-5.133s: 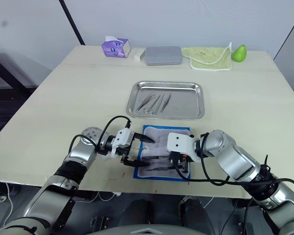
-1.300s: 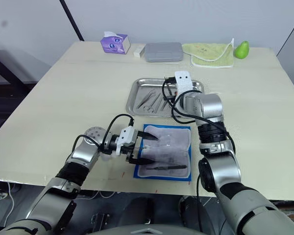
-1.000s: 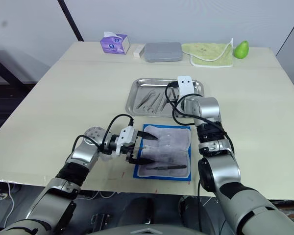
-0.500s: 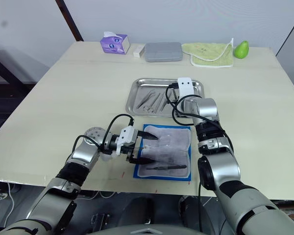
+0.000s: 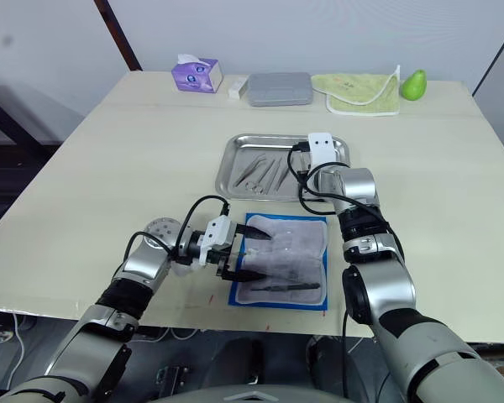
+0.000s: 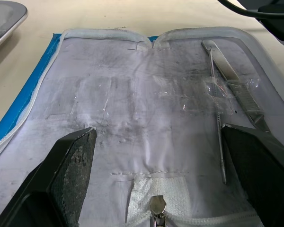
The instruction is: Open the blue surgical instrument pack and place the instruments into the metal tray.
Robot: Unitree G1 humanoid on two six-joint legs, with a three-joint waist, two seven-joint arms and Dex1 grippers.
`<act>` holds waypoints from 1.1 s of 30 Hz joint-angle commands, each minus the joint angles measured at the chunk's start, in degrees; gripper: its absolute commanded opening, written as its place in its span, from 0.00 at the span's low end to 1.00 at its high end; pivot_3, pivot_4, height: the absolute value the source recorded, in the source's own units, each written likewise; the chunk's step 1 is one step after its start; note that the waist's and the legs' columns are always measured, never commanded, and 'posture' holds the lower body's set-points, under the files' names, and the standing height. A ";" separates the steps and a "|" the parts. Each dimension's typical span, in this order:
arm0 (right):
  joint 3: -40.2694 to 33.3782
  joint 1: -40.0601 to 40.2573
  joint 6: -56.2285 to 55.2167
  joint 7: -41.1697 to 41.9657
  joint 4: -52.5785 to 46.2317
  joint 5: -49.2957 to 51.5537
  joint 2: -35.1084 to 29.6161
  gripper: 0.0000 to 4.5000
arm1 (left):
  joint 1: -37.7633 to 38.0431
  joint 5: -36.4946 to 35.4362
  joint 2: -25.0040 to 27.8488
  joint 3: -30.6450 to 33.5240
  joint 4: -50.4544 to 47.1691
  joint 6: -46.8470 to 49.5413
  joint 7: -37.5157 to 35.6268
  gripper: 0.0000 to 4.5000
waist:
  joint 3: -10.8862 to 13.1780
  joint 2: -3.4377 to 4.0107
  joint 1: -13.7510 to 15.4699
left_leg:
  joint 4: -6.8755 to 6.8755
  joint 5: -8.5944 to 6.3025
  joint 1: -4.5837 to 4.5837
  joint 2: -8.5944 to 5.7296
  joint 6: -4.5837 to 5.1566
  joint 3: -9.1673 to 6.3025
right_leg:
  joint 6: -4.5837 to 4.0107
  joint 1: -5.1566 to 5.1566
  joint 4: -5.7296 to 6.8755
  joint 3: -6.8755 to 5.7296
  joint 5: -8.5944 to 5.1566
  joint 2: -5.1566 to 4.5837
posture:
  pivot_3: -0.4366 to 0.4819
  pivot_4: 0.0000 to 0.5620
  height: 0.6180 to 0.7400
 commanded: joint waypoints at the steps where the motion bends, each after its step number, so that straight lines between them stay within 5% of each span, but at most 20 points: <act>1: 3.59 1.76 -0.31 5.03 -10.45 0.71 -2.23 0.68 | 2.12 2.84 -0.07 -2.15 2.29 1.97 1.60 1.00 | 0.00 0.00 0.01 | -0.01 0.00 -0.01 0.00 0.00 -0.02 | 0.00 0.00 -0.01 -0.01 0.00 0.00 | 0.48 0.27 1.00; 9: 5.18 22.14 -16.32 29.53 -40.85 13.91 -7.94 0.68 | 2.82 2.11 -0.02 -1.70 1.42 2.13 1.12 1.00 | 0.03 0.02 0.04 | -0.11 0.00 -0.04 -0.01 0.00 -0.10 | 0.05 0.02 -0.07 -0.07 -0.04 0.02 | 0.48 0.27 1.00; 14: 1.11 30.50 -12.33 39.95 -52.21 25.01 -16.63 0.68 | 2.97 1.57 0.13 -1.39 1.14 2.51 0.49 1.00 | 0.05 -0.01 -0.02 | -0.06 0.00 0.03 0.00 0.00 -0.05 | 0.05 0.05 -0.06 -0.03 -0.03 0.02 | 0.48 0.27 1.00; 16: -0.29 33.25 -11.66 43.45 -54.91 27.34 -21.64 0.68 | 2.92 1.55 0.31 -1.45 1.23 2.36 0.04 1.00 | 0.07 -0.05 0.15 | -0.07 0.00 0.00 -0.01 0.00 -0.09 | 0.05 0.06 -0.08 -0.07 -0.04 0.02 | 0.48 0.27 1.00; 21: -1.93 42.31 -16.23 54.27 -59.59 27.32 -36.16 0.99 | 2.72 1.31 0.87 -1.43 1.73 1.94 -1.53 1.00 | 0.13 -0.13 0.07 | -0.09 0.00 0.03 -0.01 0.00 -0.10 | 0.05 0.07 -0.10 -0.06 -0.07 0.04 | 0.48 0.27 1.00; 33: -15.76 57.75 -22.31 67.39 -62.07 31.85 -52.30 0.99 | 2.26 1.25 2.12 -1.58 3.98 0.48 -5.09 1.00 | 0.24 -0.30 -0.05 | -0.08 0.00 0.09 -0.01 -0.01 -0.12 | 0.24 0.09 -0.10 -0.04 -0.17 0.09 | 0.48 0.27 1.00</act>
